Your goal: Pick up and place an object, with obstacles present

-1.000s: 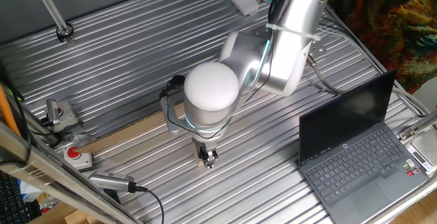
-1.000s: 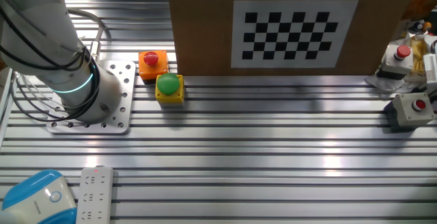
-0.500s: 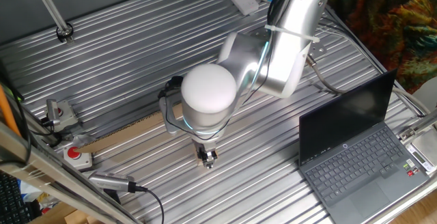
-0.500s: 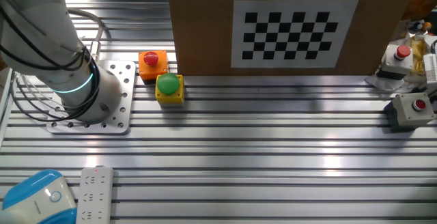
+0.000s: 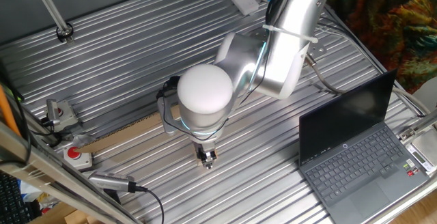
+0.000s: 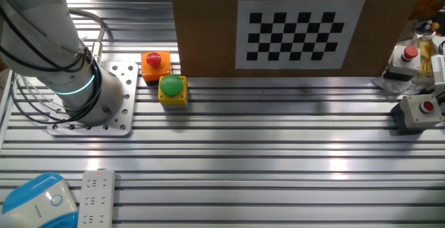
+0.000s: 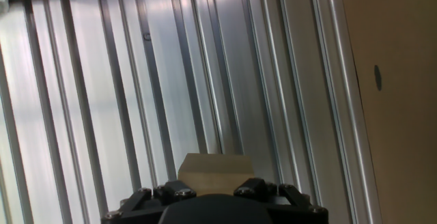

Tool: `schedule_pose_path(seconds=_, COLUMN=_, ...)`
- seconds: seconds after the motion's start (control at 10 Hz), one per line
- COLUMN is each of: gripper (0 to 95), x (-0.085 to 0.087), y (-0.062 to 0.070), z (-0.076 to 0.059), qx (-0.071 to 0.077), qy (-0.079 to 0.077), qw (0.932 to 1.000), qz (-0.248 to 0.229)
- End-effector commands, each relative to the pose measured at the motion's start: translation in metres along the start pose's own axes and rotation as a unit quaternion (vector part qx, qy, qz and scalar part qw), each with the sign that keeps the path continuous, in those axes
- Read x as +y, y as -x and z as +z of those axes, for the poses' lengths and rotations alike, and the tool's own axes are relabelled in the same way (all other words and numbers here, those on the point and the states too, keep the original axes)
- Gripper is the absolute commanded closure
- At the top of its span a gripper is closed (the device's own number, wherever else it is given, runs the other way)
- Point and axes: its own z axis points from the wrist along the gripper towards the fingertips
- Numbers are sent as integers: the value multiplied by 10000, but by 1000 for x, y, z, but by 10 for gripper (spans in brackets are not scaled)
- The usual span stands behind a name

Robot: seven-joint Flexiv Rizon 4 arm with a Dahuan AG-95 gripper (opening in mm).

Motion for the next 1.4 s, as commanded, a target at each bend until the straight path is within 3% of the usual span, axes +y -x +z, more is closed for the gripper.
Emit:
schedule_pose_path(seconds=0.1, gripper=950, x=1, y=0, z=0, qx=113, qy=-15, qw=9999, qz=24)
schedule_pose_path(seconds=0.5, gripper=950, x=1, y=0, z=0, qx=288, qy=-47, qw=9996, qz=-38)
schedule_pose_path(seconds=1.2, gripper=950, x=1, y=0, z=0, qx=273, qy=21, qw=9995, qz=-177)
schedule_pose_path(seconds=1.4, gripper=950, x=-5, y=-2, z=5, qx=258, qy=55, qw=9995, qz=-179)
